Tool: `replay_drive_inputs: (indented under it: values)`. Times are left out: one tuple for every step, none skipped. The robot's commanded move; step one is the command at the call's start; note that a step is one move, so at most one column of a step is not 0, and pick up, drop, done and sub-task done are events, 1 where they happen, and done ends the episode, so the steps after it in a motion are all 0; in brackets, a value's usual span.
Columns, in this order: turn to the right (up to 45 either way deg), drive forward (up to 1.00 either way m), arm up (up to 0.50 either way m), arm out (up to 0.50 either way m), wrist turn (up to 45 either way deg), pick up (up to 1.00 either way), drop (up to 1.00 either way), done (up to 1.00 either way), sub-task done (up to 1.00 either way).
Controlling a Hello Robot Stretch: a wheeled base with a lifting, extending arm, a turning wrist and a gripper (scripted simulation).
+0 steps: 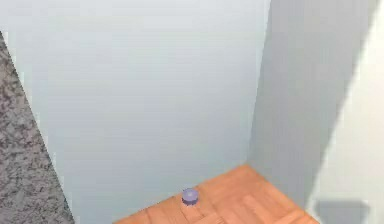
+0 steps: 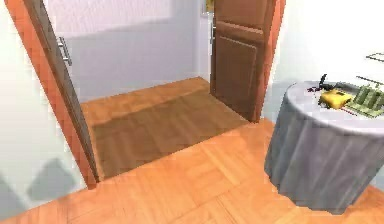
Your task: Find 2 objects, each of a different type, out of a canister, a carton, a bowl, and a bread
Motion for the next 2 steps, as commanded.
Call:
replay_drive_inputs:
  values:
    - [45.0, 0.0, 0.0, 0.0, 0.0, 0.0, 0.0, 0.0, 0.0]
    - [45.0, 0.0, 0.0, 0.0, 0.0, 0.0, 0.0, 0.0, 0.0]
